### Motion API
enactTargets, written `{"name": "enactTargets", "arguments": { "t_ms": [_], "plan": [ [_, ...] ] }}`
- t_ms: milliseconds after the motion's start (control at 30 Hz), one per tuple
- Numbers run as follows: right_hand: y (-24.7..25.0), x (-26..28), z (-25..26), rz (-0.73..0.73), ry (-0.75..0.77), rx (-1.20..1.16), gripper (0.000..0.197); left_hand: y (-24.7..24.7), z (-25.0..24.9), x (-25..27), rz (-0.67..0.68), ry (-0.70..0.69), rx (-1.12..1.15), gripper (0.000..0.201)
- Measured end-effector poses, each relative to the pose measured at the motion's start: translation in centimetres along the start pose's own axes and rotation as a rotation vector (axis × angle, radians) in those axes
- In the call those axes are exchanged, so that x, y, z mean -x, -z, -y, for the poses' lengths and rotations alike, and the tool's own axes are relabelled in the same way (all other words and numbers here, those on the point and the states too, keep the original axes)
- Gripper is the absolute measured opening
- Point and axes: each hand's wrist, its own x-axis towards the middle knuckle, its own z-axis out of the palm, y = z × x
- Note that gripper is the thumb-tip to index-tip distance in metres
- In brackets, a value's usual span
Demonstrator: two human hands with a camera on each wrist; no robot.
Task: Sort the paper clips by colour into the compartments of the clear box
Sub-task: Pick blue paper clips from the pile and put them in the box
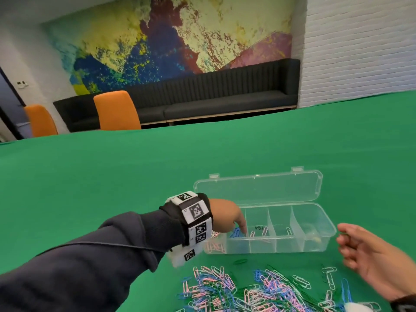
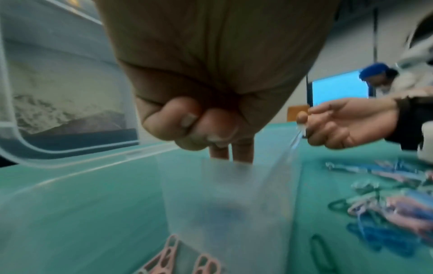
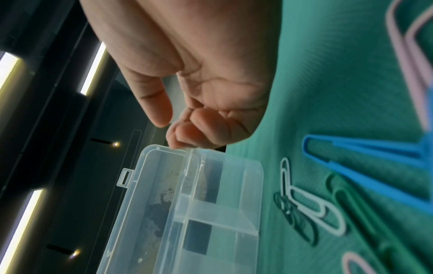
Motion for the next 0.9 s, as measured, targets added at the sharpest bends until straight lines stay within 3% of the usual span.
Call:
{"name": "enactTargets", "arguments": {
  "t_ms": [100, 333, 567, 733, 900],
  "plan": [
    [0.2, 0.0, 0.0, 0.031, 0.001, -0.037, 0.015, 0.2, -0.9, -0.7, 0.083, -0.023, -0.192, 0.062],
    [0.7, -0.4, -0.2, 0.003, -0.018, -0.022, 0.02, 0.4, -2.7, -1.0, 0.176, -0.058, -0.522, 0.056],
    [0.4, -0.1, -0.2, -0.003, -0.012, 0.006, 0.016, 0.6, -2.6, -0.7, 0.19, -0.008, -0.439, 0.057],
    [0.9, -0.5, 0.2, -0.146, 0.038, 0.015, 0.017, 0.6, -2.8, -1.2, 0.22, 0.013, -0.458, 0.055],
    [2.1, -1.2, 0.0, -0.246, -0.038, -0.131, 0.018, 0.3, -2.8, -1.6, 0.236, 0.01, -0.492, 0.055]
  ]
}}
